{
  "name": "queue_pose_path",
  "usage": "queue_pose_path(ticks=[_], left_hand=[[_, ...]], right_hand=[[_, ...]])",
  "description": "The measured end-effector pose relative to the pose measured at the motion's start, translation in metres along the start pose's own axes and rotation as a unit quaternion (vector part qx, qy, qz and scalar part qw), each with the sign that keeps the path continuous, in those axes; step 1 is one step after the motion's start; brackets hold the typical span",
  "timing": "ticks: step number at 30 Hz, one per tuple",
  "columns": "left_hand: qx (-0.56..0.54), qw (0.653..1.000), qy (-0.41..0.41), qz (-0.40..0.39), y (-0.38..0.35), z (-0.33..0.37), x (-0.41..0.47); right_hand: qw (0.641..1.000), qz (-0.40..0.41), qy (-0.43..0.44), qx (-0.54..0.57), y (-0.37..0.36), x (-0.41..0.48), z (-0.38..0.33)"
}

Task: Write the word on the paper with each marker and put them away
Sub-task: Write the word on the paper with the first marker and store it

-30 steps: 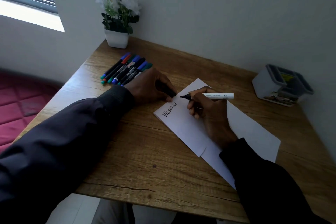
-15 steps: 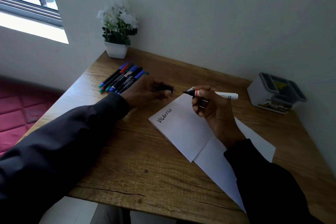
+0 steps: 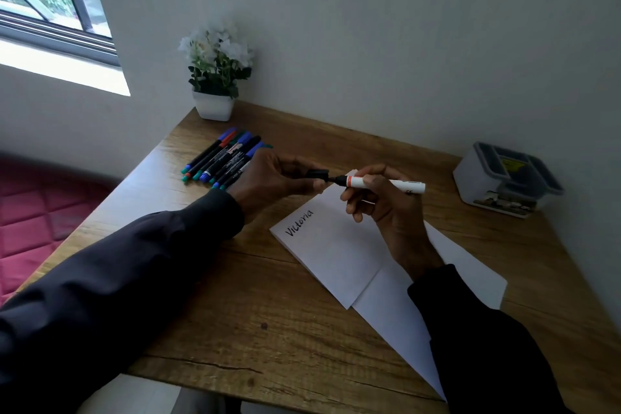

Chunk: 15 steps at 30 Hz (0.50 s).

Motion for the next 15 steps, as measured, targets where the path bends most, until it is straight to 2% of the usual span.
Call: queue_pose_path(ticks=[9,15], left_hand=[[-0.001,1.0,-0.002,-0.021,-0.014,0.009,0.0],[0.012,0.999,-0.03,-0.016,-0.017,0.021,0.0]], right_hand=[[0.996,0.036,0.037,-0.073,0.007,-0.002,-0.012],[0.996,0.044,0.042,-0.066,0.007,-0.004,-0.02]])
Point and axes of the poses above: each hand's wrist, its own x-axis towards the middle knuckle, its own y-axis out of the back of the hand, z = x × y, the point moved 8 cm from there along x, towards the middle knuckle, and after that the axes turned 11 degrees about -x, right-handed, at the moved point
